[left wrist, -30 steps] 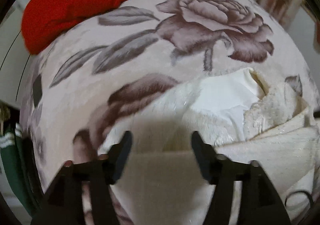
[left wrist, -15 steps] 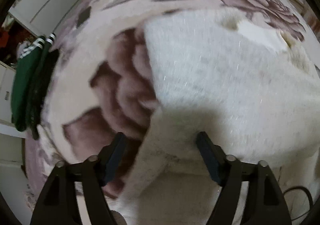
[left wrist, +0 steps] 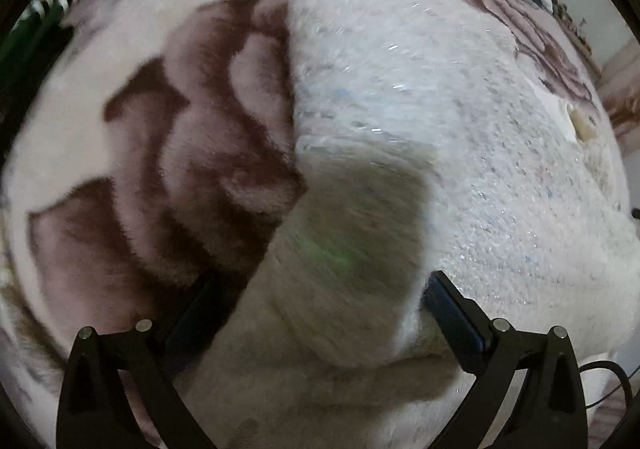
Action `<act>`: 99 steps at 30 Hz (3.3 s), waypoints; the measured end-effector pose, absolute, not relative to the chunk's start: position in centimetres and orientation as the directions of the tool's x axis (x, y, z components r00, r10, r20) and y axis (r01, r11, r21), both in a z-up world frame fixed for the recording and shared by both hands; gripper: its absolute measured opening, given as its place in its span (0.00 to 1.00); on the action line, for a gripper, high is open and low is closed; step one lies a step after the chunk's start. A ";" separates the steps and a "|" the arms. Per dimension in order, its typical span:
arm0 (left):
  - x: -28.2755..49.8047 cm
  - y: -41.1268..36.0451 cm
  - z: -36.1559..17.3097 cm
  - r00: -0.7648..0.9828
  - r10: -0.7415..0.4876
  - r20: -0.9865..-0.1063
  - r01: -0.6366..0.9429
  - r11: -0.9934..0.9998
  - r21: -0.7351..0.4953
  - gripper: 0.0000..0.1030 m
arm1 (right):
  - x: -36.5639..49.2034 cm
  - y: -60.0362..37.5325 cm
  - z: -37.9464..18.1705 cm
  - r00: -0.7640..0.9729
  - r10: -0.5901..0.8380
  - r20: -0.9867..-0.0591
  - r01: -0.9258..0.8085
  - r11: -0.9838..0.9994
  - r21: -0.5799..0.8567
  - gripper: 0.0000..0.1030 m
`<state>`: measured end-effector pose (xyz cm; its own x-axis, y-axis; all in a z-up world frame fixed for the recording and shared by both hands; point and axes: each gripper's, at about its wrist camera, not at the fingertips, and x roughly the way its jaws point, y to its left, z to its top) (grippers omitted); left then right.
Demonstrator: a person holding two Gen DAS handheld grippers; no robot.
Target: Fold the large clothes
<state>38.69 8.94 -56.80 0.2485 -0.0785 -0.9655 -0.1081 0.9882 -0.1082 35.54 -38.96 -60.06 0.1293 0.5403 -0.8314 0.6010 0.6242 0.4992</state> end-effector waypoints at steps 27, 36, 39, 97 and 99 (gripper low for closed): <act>52.3 -1.5 -51.3 0.251 0.015 -0.968 0.230 0.970 0.075 0.96 | 44.9 -28.1 -54.8 -0.007 0.315 -0.949 0.238 0.922 0.304 0.58; 56.2 -3.0 -54.3 0.249 0.090 -0.964 0.320 0.932 0.169 0.41 | 47.9 -21.2 -60.3 -0.058 0.277 -0.959 0.218 0.941 0.259 0.58; 54.1 -0.8 -51.5 0.320 0.088 -0.943 0.229 0.959 0.167 0.44 | 47.3 -19.5 -58.1 0.037 0.341 -0.939 0.181 0.922 0.342 0.58; 51.0 -5.2 -53.1 0.515 0.470 -0.717 0.134 0.782 0.609 0.85 | 50.2 -14.8 -65.0 -0.061 0.144 -0.988 0.118 0.984 0.136 0.13; 50.9 -5.1 -52.8 0.515 0.464 -0.721 0.125 0.791 0.599 0.85 | 50.2 -14.6 -63.4 0.014 0.128 -0.992 0.118 0.985 0.129 0.10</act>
